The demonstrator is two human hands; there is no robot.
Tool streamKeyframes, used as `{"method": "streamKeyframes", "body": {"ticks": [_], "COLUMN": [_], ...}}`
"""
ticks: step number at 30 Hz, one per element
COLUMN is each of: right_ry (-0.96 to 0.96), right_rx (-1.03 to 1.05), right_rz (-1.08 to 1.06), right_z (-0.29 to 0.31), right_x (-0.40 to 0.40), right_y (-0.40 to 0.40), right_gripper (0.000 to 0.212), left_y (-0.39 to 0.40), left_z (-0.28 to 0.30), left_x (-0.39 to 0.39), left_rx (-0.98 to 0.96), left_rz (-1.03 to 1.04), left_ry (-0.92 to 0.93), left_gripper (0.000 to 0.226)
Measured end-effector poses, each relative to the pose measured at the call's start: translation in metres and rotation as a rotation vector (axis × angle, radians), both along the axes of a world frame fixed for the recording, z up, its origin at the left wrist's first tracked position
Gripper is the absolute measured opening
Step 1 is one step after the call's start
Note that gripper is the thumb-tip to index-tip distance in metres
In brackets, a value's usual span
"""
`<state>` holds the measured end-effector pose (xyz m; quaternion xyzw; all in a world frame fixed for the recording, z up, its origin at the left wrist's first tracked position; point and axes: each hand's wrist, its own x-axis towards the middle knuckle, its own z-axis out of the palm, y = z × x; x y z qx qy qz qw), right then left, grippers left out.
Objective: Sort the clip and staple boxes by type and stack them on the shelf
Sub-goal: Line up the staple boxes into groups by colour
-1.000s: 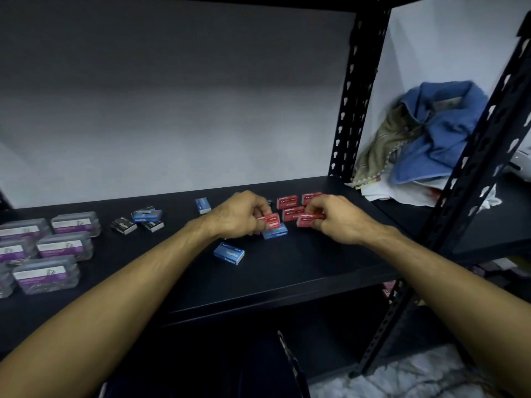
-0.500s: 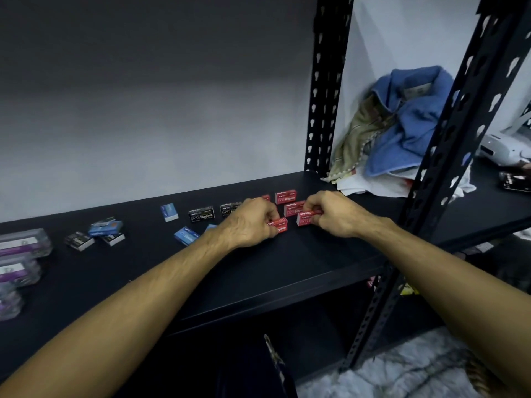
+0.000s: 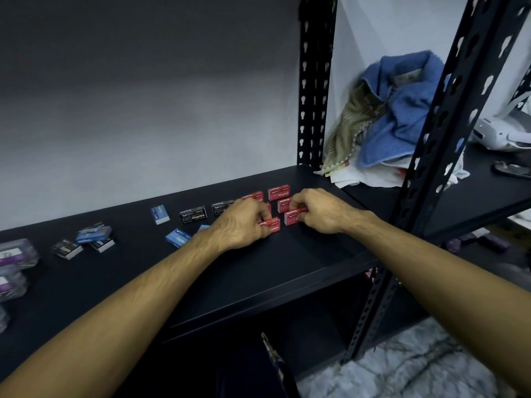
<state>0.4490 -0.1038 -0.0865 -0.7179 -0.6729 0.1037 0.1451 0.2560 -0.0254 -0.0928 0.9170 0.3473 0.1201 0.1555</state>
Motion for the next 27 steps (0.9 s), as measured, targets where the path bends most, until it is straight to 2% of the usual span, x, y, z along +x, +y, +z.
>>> {"method": "streamKeyframes", "body": {"ticks": [9,18,23,27], "right_ry": [-0.01,-0.023,-0.083,-0.106], "right_rx": [0.02,0.029,0.134,0.224], "right_rz": [0.004,-0.033,-0.063,-0.086], "right_z": [-0.003,0.006,0.018,0.028], "right_x": [0.002,0.003,-0.005,-0.019], "right_y": [0.003,0.001,0.002,0.004], "right_gripper": [0.022,0.039,0.038,0.025], "left_y": [-0.001,0.003,0.005,0.01], "left_z": [0.001,0.009,0.021,0.026], "left_x": [-0.002,-0.023,-0.051,-0.087], "left_rx": [-0.003,0.011,-0.007,-0.006], "left_rz": [-0.002,-0.029,-0.012,0.04], "left_ry": [0.025,-0.028,-0.066,-0.073], "left_gripper": [0.017,0.05,0.044,0.04]}}
